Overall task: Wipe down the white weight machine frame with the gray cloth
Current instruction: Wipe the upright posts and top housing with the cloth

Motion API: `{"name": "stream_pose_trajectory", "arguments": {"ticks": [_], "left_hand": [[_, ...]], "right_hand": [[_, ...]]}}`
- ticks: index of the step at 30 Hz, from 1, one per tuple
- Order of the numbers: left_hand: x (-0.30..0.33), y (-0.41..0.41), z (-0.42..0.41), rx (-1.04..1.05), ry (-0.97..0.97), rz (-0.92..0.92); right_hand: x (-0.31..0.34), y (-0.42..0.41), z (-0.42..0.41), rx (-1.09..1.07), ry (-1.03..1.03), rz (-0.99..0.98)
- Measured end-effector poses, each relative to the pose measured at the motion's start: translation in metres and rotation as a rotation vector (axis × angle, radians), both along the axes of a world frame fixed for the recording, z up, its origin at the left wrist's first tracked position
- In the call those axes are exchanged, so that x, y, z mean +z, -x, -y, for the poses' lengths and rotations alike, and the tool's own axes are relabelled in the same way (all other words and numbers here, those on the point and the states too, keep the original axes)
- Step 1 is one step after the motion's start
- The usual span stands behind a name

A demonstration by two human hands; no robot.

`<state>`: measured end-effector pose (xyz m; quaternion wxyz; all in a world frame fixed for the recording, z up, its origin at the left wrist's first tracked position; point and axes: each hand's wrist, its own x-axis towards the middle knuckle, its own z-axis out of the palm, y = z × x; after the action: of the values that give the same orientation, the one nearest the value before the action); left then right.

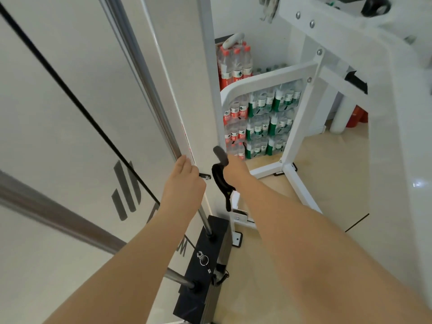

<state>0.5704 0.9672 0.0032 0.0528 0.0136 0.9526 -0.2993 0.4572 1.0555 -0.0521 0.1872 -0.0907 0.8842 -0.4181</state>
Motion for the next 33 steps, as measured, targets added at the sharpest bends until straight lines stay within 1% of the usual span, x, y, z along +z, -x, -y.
{"name": "stream_pose_trajectory", "arguments": {"ticks": [3, 5, 7, 11, 15, 17, 19, 23, 26, 27, 30, 33], "left_hand": [[0.002, -0.01, -0.007, 0.005, -0.023, -0.025], [0.003, -0.021, -0.01, 0.023, -0.059, -0.054], [0.004, -0.036, -0.013, 0.042, -0.128, -0.092], [0.009, -0.075, -0.027, 0.067, -0.259, -0.159], [0.008, -0.127, -0.036, 0.094, -0.276, -0.224], [0.004, -0.158, -0.036, 0.113, -0.259, -0.22], [-0.003, -0.19, -0.039, 0.138, -0.273, -0.218], [-0.019, -0.252, -0.051, 0.141, -0.341, -0.261], [-0.026, -0.283, -0.062, 0.112, -0.396, -0.257], [-0.028, -0.29, -0.064, 0.081, -0.386, -0.274], [-0.037, -0.3, -0.069, -0.038, -0.404, -0.333], [-0.065, -0.3, -0.07, -0.095, -0.431, -0.247]], "right_hand": [[0.003, -0.013, -0.019, 0.055, -0.109, 0.012], [0.012, -0.02, -0.025, 0.098, -0.121, 0.003], [0.026, -0.029, -0.032, 0.078, -0.074, -0.005], [0.054, -0.061, -0.041, -0.088, 0.045, 0.02], [0.07, -0.113, -0.044, -0.089, 0.074, 0.069], [0.075, -0.143, -0.045, -0.1, 0.107, 0.093], [0.078, -0.176, -0.049, -0.141, 0.149, 0.076], [0.066, -0.248, -0.057, -0.278, 0.277, -0.019], [0.048, -0.289, -0.059, -0.309, 0.336, 0.03], [0.04, -0.298, -0.061, -0.296, 0.342, 0.044], [0.009, -0.313, -0.069, -0.235, 0.29, 0.011], [-0.026, -0.317, -0.075, -0.222, 0.205, -0.018]]}}
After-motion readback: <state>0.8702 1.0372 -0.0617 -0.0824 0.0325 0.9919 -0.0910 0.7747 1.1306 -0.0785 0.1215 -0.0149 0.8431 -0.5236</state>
